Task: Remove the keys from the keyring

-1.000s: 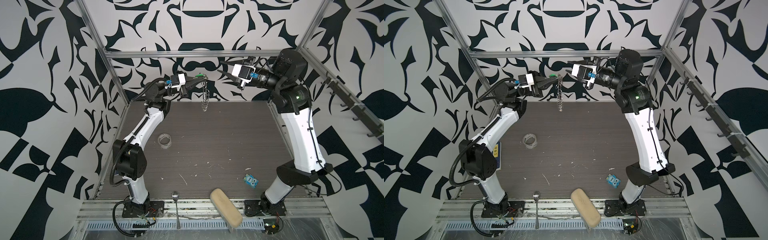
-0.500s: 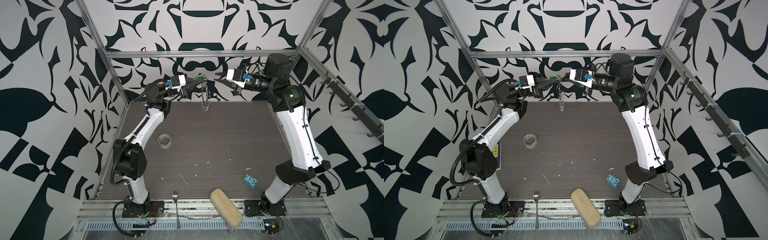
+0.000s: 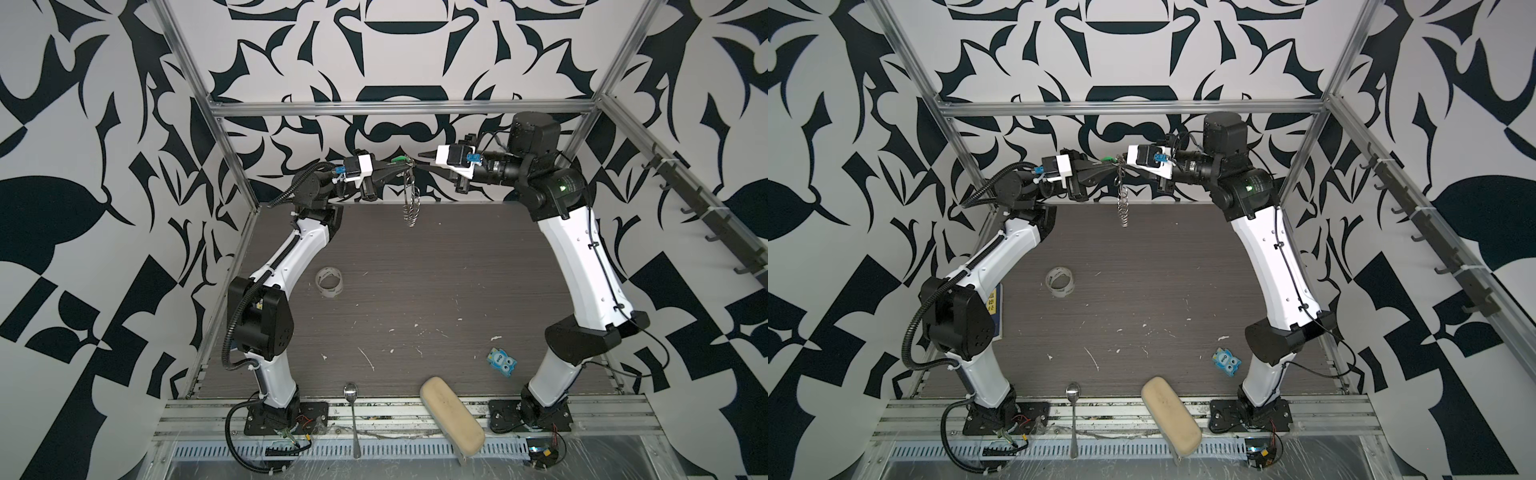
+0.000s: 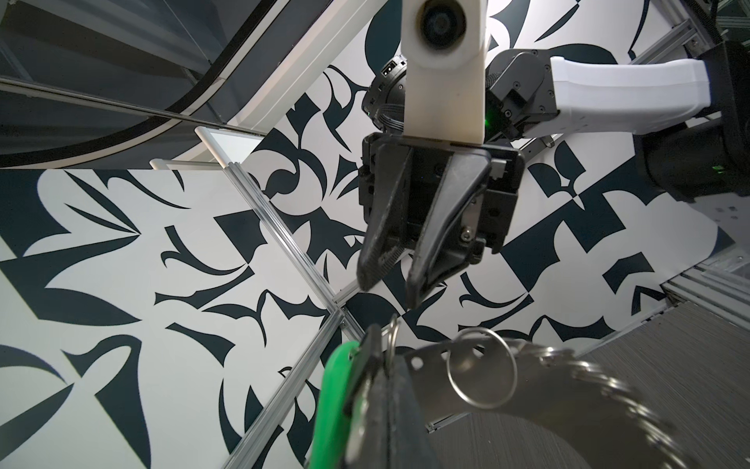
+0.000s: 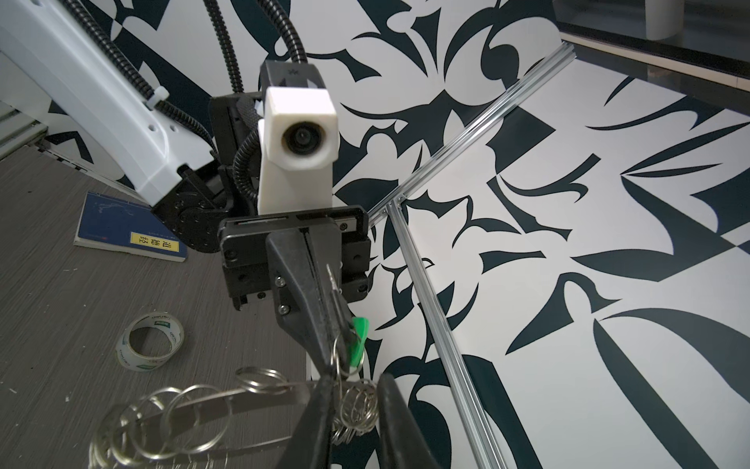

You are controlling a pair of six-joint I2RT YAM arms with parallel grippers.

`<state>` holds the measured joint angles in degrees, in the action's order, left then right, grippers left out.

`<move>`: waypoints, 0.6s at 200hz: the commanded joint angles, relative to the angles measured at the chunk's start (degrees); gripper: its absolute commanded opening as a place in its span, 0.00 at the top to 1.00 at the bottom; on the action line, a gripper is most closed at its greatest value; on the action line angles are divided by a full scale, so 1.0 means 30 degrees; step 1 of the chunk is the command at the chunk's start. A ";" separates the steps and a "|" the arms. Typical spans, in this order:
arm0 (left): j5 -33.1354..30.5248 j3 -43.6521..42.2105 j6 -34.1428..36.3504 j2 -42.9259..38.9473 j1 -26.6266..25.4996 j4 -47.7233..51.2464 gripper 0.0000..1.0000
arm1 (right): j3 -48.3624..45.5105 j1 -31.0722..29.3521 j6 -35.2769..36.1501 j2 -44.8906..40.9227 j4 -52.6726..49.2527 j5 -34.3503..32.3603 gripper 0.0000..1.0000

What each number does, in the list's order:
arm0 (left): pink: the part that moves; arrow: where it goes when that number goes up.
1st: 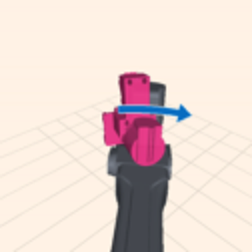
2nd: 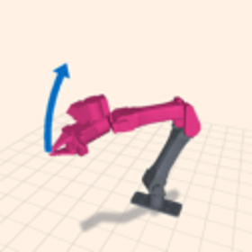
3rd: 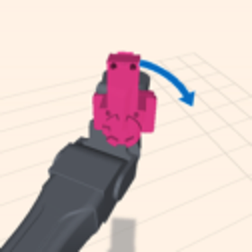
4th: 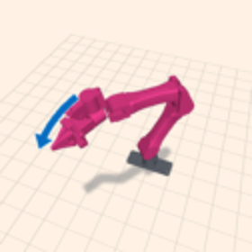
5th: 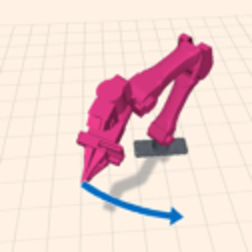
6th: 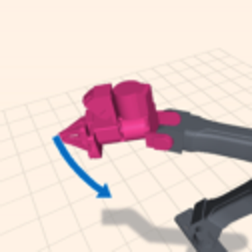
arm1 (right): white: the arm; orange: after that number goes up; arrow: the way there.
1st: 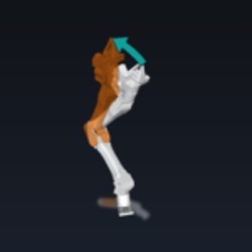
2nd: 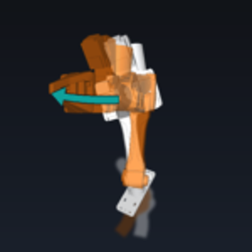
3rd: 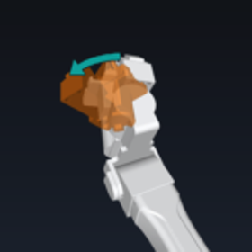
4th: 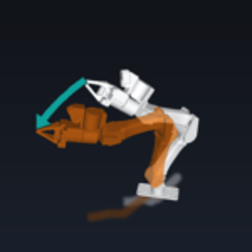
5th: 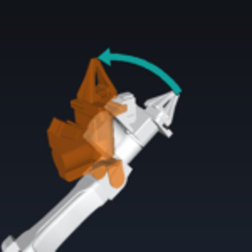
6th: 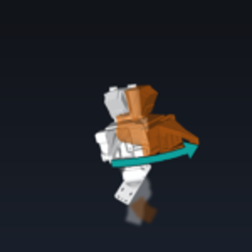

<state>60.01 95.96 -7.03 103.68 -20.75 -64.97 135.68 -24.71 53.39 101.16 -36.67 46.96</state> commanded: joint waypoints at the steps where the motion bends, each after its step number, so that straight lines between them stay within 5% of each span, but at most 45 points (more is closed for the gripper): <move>1: -0.0080 -0.0059 -0.0466 -0.0473 -0.0018 -0.0990 1.00 | 0.0010 -0.0171 0.0194 -0.0126 0.0063 -0.0321 0.78; 120: 0.0007 0.0010 -0.0389 -0.0487 -0.0014 -0.0843 1.00 | 0.0123 -0.0610 0.0277 0.0222 -0.0284 -0.0520 0.89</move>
<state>60.16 95.96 -7.07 103.68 -20.75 -65.17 135.68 -26.04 54.26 102.08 -37.69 45.36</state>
